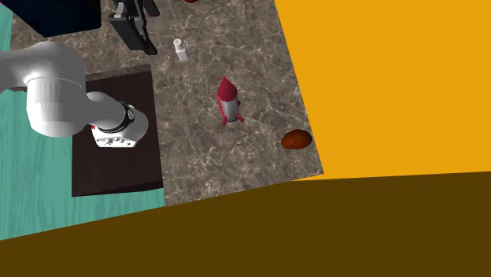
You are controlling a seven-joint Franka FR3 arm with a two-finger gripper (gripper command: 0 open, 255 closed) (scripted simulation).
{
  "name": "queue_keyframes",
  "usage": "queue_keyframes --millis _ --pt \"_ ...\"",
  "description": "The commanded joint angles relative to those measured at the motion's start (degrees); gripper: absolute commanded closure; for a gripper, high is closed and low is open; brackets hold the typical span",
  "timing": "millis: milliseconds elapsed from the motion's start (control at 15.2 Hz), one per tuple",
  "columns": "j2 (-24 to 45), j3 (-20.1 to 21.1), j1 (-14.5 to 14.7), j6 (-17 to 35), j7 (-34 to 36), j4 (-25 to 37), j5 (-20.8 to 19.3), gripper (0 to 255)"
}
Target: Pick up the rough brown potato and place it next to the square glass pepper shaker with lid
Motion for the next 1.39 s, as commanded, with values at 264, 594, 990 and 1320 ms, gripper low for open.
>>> queue_keyframes --millis 264,594,990,1320 --pt "5.1 -0.7 -0.5 6.9 -1.5 -2.2 -2.2 0" --pt "12.9 -1.7 -1.4 15.3 -2.9 -3.3 -5.0 0" --pt "23.9 -2.7 -2.5 24.6 -3.9 -2.1 -8.4 0" --pt "33.9 -3.4 -3.6 31.2 -4.3 1.1 -11.2 0"
